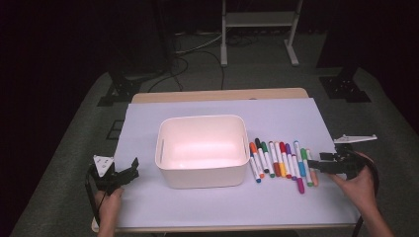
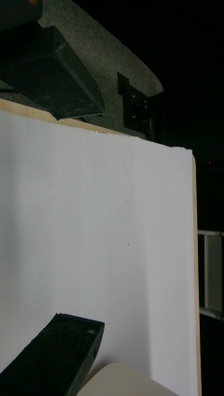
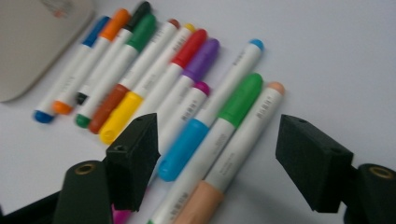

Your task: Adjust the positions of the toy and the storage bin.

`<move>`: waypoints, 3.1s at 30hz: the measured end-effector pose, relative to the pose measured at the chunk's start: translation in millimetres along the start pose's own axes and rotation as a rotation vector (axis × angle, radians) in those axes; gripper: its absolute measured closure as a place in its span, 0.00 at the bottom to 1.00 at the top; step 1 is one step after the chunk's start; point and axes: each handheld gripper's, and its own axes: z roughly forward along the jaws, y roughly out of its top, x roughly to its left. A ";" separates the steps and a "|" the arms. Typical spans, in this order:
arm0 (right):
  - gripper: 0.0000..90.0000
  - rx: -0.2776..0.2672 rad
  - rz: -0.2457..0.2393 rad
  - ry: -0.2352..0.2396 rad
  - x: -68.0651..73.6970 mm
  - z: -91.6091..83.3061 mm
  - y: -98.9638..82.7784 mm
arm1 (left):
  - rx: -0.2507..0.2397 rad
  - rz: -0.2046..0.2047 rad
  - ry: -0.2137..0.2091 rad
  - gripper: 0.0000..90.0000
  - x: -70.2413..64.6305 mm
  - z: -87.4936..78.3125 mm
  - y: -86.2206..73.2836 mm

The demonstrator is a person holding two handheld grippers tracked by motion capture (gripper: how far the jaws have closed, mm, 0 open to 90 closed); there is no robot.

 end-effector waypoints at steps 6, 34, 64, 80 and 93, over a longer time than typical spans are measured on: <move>0.47 0.055 0.033 -0.067 -3.7 11.6 2.1 | 0.002 -0.003 0.001 0.00 0.5 0.4 0.1; 0.84 0.104 0.013 -0.191 -2.3 11.1 -5.3 | 0.002 0.008 0.006 0.00 -0.8 0.1 0.0; 0.84 0.024 -0.543 0.406 164.4 -41.9 142.7 | -0.002 0.023 -0.005 0.00 -1.3 -0.1 -0.3; 0.84 0.155 -0.680 0.554 234.9 32.7 173.2 | 0.001 0.023 -0.014 0.00 -0.9 -0.2 -0.2; 0.84 0.236 -0.738 0.616 267.6 83.2 177.8 | 0.000 0.017 -0.014 0.00 -0.8 0.0 -0.1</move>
